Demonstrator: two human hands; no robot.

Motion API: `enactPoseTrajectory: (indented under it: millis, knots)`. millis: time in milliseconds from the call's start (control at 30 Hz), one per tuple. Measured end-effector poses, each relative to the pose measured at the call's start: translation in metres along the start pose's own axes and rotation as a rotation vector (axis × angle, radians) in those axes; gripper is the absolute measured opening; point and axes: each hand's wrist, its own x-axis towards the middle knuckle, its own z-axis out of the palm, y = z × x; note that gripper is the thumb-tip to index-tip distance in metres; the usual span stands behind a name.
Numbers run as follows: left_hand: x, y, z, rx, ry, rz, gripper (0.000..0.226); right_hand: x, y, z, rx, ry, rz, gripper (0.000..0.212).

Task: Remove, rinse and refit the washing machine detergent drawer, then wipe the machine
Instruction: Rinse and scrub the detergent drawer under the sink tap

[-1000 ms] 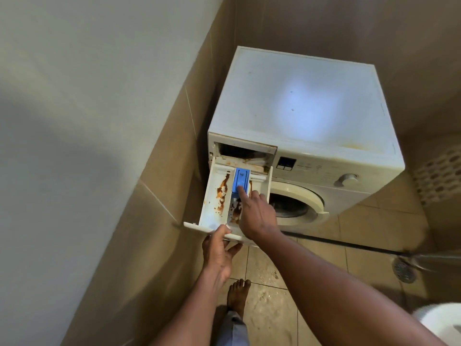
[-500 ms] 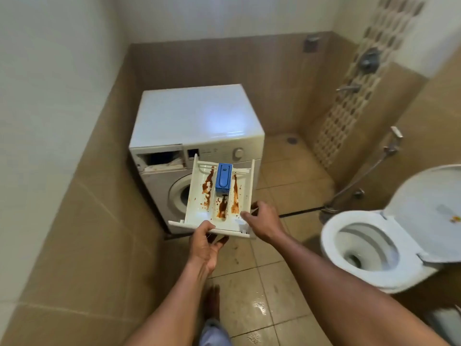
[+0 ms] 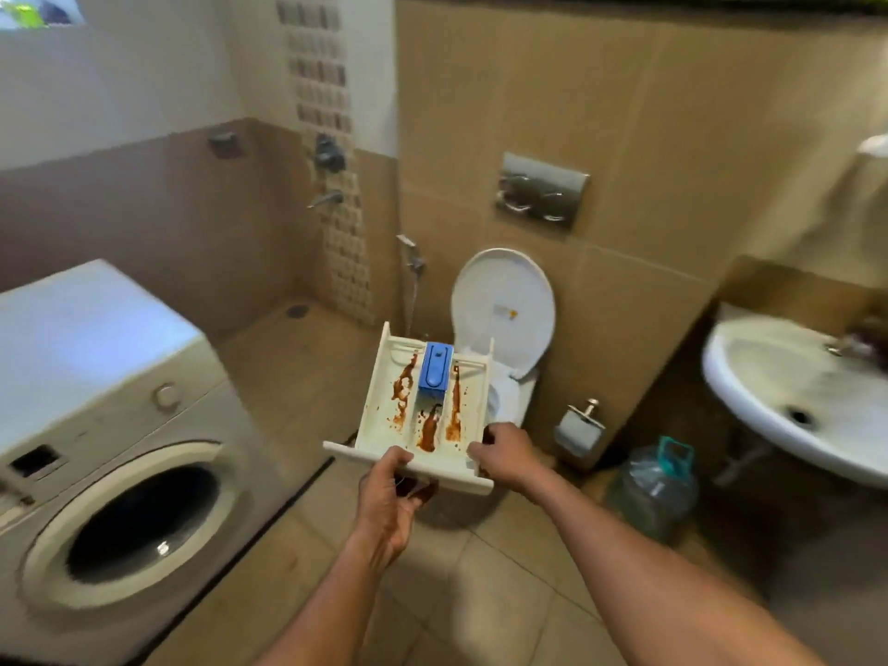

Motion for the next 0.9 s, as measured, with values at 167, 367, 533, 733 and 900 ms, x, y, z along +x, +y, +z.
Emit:
enactPoseTrajectory:
  millis: [167,367,533,733,900]
  knots:
    - [-0.003,-0.040,0.059,0.127,-0.181,-0.172,0.042,-0.034,0.069,-0.053,0.184,0.223,0.151,0.028]
    - [-0.017,-0.092,0.137,0.430,-0.417,-0.293,0.028,-0.083,0.131,-0.119,0.374,0.506,0.273,0.027]
    - [-0.007,-0.137,0.213,0.679,-0.552,-0.350,0.041,-0.099,0.180,-0.186,0.443,0.615,0.335,0.021]
    - [0.009,-0.198,0.322,0.842,-0.672,-0.343,0.089,-0.089,0.255,-0.289,0.506,0.721,0.353,0.022]
    - [0.012,-0.247,0.419,0.881,-0.658,-0.357,0.122,-0.082,0.312,-0.374,0.612,0.764,0.325,0.025]
